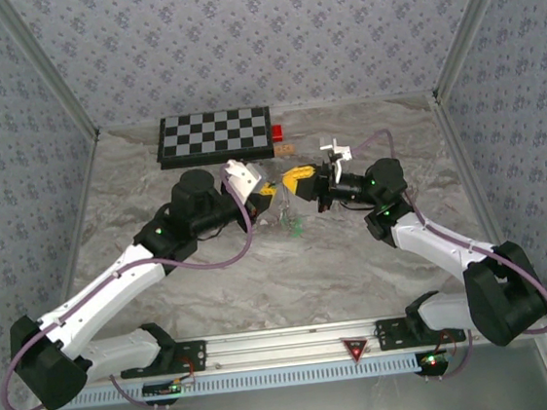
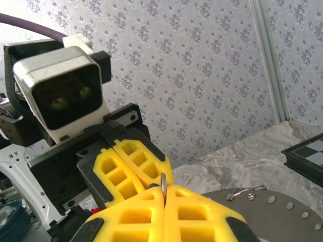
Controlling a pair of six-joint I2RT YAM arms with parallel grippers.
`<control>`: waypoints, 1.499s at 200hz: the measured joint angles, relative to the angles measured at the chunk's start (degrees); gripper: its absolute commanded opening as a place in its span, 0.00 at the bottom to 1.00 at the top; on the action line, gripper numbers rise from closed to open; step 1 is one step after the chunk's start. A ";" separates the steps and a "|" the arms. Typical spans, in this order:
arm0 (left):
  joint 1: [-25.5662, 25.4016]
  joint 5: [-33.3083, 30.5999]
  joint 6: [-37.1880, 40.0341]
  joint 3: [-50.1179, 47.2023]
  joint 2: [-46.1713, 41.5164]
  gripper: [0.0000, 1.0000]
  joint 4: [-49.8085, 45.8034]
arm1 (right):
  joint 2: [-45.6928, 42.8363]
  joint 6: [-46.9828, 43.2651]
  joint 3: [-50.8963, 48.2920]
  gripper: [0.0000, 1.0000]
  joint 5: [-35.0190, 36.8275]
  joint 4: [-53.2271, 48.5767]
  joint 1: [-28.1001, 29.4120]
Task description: Put the keys on the keyring
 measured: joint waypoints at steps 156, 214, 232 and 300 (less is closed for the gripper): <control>1.40 2.78 4.68 11.02 3.91 0.00 -16.46 | -0.79 -7.78 0.13 0.06 -0.22 -10.49 2.14; 1.40 2.56 7.89 15.41 6.32 0.00 -23.52 | -6.34 -11.41 -0.70 0.42 3.65 -16.41 1.46; 1.40 2.56 8.66 15.87 7.17 0.00 -25.22 | -8.92 -12.76 -2.32 0.53 5.38 -18.14 1.11; 1.40 2.05 10.23 21.86 13.33 0.00 -29.33 | -22.43 -15.80 -8.79 1.00 17.90 -28.72 -0.28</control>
